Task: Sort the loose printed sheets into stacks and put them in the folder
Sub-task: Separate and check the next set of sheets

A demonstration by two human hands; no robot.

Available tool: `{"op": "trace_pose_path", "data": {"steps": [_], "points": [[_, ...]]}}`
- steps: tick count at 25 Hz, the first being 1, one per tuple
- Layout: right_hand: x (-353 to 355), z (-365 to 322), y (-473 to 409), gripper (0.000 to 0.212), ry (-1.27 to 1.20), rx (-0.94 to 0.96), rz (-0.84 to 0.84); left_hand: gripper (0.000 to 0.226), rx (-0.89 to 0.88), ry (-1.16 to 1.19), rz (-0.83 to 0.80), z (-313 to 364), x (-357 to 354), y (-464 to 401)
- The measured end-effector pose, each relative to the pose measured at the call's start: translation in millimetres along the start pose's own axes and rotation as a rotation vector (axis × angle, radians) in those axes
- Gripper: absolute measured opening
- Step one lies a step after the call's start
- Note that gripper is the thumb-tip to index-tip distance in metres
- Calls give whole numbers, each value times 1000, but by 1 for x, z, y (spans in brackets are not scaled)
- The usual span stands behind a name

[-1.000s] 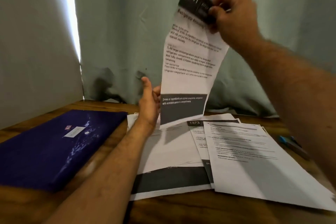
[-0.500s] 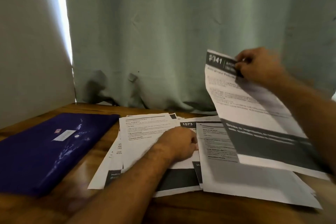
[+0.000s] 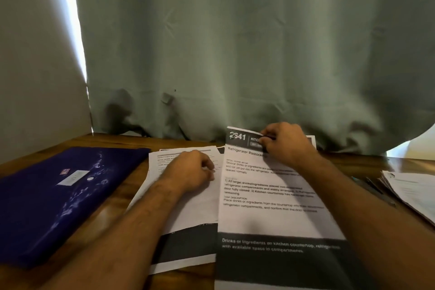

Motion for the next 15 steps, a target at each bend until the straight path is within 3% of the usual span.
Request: {"op": "trace_pose_path", "data": {"steps": [5, 11, 15], "points": [[-40, -51, -9, 23, -30, 54, -49, 70, 281, -34, -45, -65, 14, -5], [-93, -64, -2, 4, -24, 64, -131, 97, 449, 28, 64, -98, 22, -10], [-100, -67, 1, 13, -63, 62, -115, 95, 483, 91, 139, -107, 29, -9]]}}
Point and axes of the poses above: each hand's wrist, its own y-axis away from the middle knuckle, its own x-axis out of the back of the hand, z = x × y, the point moved 10 cm from there along -y, towards the middle knuckle, and after that the axes turned 11 degrees about -z, right-handed, at the moved point
